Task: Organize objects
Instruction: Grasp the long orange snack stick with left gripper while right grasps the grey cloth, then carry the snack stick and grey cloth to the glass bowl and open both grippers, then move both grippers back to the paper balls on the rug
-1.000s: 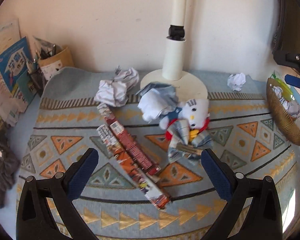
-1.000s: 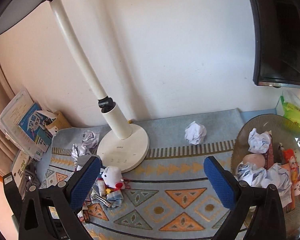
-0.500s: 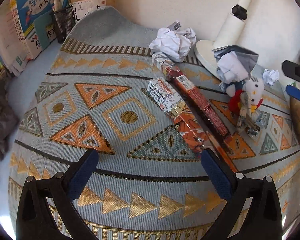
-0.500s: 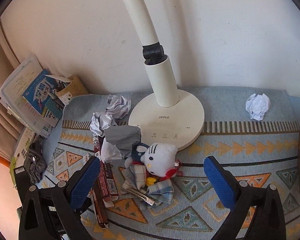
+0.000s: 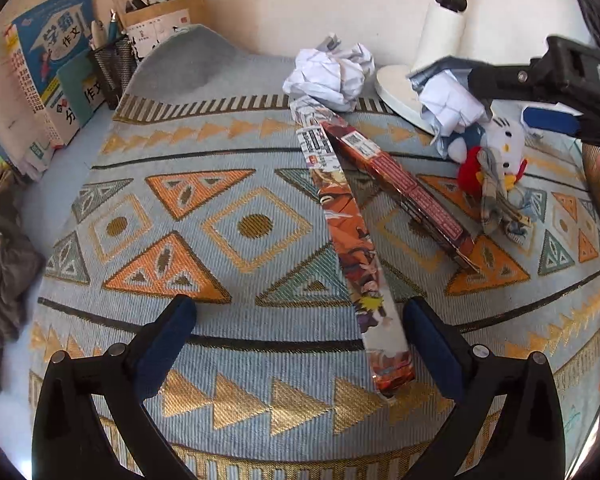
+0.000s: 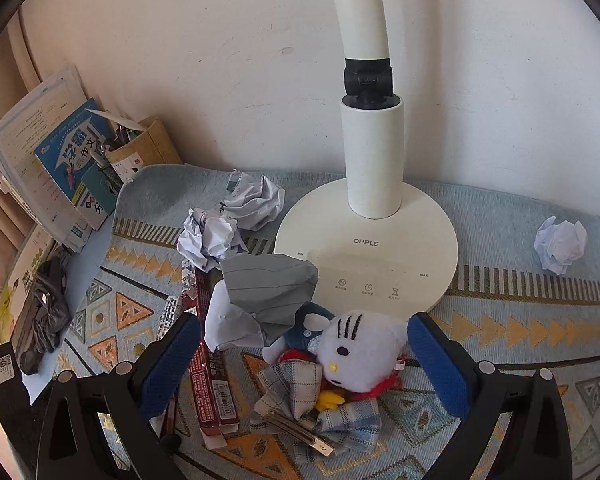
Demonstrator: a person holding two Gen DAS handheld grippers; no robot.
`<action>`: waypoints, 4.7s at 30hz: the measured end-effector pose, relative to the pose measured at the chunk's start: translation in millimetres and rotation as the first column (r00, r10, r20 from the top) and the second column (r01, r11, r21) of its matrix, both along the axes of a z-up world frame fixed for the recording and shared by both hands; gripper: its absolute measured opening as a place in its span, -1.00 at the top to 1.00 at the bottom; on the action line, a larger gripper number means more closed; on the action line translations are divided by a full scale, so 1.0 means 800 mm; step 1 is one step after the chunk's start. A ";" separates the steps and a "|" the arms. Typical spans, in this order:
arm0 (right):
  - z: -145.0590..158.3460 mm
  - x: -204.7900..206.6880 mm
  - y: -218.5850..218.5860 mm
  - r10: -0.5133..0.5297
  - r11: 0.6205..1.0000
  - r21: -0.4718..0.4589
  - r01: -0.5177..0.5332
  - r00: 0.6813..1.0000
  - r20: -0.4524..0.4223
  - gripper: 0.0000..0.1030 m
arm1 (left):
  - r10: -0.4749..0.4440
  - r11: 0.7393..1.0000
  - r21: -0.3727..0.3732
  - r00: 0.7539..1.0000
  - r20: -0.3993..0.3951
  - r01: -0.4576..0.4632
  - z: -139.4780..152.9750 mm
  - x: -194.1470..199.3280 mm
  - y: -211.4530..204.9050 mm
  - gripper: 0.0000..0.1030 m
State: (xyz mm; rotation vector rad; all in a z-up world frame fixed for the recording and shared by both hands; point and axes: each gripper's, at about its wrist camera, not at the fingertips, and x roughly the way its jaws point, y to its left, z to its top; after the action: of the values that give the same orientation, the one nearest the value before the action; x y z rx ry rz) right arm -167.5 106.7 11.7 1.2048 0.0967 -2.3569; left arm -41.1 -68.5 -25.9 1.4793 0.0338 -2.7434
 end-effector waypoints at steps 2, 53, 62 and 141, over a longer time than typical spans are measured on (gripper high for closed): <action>-0.007 -0.004 -0.011 -0.017 1.000 0.021 0.018 1.000 -0.025 -1.00 | -0.005 1.000 0.000 0.999 -0.045 0.005 -0.001 0.005 -0.007 -1.00; 0.097 0.037 0.244 -0.145 0.935 -0.344 0.089 0.979 -0.142 0.07 | -0.113 0.958 0.221 0.949 -0.294 0.182 0.132 0.005 0.185 0.74; 0.114 0.023 0.377 -0.332 0.901 -0.345 0.263 0.930 -0.159 0.06 | -0.308 0.890 0.225 0.887 -0.343 0.396 0.162 -0.016 0.313 0.74; -0.032 -0.013 0.123 -0.175 0.973 -0.153 0.174 0.985 0.005 -1.00 | -0.022 0.995 0.094 0.994 -0.105 0.032 0.017 -0.179 0.091 -0.99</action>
State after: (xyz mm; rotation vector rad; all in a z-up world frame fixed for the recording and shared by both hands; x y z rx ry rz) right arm -177.7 205.3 -13.6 1.1711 -0.1922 -2.4681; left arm -184.0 4.7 -12.7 1.3655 0.1498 -2.8763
